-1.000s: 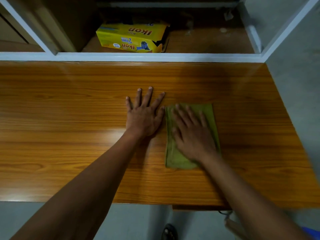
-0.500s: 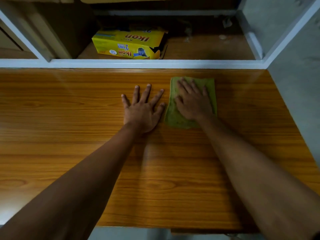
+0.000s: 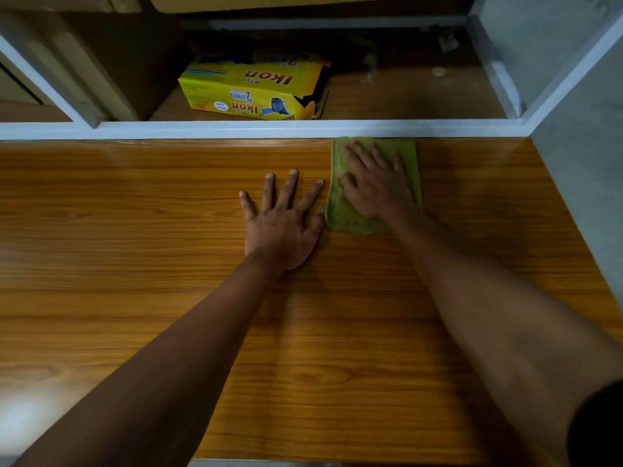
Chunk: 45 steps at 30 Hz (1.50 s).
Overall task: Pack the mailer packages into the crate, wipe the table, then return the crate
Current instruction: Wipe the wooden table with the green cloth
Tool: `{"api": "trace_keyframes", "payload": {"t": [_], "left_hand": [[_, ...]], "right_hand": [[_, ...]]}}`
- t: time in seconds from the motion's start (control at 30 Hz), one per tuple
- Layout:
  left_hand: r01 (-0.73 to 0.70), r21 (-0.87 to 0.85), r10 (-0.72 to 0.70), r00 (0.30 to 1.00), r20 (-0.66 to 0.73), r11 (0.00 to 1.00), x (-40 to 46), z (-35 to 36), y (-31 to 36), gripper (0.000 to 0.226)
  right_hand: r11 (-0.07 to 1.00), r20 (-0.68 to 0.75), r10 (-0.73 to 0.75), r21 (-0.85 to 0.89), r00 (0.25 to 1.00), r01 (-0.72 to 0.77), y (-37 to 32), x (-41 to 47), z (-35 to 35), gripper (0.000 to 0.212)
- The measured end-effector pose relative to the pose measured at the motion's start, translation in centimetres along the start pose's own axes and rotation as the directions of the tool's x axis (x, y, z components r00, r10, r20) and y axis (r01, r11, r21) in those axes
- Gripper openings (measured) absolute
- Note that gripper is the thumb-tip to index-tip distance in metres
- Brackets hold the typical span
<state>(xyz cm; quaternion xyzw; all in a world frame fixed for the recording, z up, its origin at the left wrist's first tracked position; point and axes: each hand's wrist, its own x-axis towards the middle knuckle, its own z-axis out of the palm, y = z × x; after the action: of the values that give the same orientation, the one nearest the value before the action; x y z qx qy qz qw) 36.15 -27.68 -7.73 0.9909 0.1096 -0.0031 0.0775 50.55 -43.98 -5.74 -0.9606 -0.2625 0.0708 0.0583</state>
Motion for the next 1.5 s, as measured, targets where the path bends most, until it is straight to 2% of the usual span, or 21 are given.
{"api": "trace_keyframes", "payload": {"t": [0.2,0.3,0.43,0.63,0.73,0.9,0.97,1.13,1.23,1.37,1.5], "left_hand": [[-0.021,-0.015,0.021,1.0,0.007,1.0,0.1,0.0,-0.1,0.062],[-0.017,-0.013,0.017,1.0,-0.006,1.0,0.1,0.2,-0.3,0.061],[-0.013,-0.017,0.013,1.0,-0.013,1.0,0.0,0.3,-0.3,0.061],[-0.026,-0.018,0.026,1.0,-0.008,0.999,0.1,-0.1,-0.1,0.062],[-0.033,-0.014,0.033,0.999,-0.019,0.999,0.1,0.2,-0.3,0.062],[-0.03,-0.027,0.029,0.999,-0.036,0.999,0.0,0.3,-0.4,0.062],[-0.033,-0.033,0.032,0.999,-0.032,0.999,-0.1,-0.1,-0.3,0.062],[-0.06,-0.019,0.06,0.998,-0.018,0.998,-0.1,0.0,-0.4,0.063],[-0.057,-0.028,0.056,0.998,-0.03,0.998,-0.2,0.3,-0.5,0.063],[-0.051,-0.033,0.049,0.998,-0.045,0.998,-0.3,0.3,-0.4,0.062],[-0.055,-0.026,0.055,0.998,-0.011,0.998,-0.3,-0.1,0.0,0.064]], "right_hand": [[0.997,-0.003,-0.074,-0.035,0.997,0.074,-0.8,-8.4,1.6,0.067],[0.995,-0.013,-0.093,-0.025,0.996,0.093,0.4,-5.3,1.2,0.066],[0.999,-0.006,-0.043,-0.026,0.999,0.043,1.7,0.6,0.2,0.066],[0.988,-0.005,-0.151,-0.044,0.989,0.151,0.9,-7.8,1.3,0.066],[0.983,0.019,-0.166,-0.071,0.986,0.167,2.0,-6.8,1.3,0.066],[0.998,0.01,-0.061,-0.03,0.998,0.062,2.3,0.7,-0.5,0.064],[0.999,0.025,-0.046,-0.02,0.999,0.046,1.5,-0.4,-0.6,0.065],[0.991,0.051,-0.109,-0.075,0.993,0.113,0.9,-8.2,1.1,0.065],[0.994,0.023,-0.085,-0.07,0.996,0.086,2.7,-5.6,0.9,0.062],[0.999,-0.014,0.045,-0.028,0.999,-0.046,4.4,0.0,-0.4,0.063],[1.0,-0.015,-0.005,-0.017,1.0,0.005,2.4,-5.9,0.3,0.063]]}}
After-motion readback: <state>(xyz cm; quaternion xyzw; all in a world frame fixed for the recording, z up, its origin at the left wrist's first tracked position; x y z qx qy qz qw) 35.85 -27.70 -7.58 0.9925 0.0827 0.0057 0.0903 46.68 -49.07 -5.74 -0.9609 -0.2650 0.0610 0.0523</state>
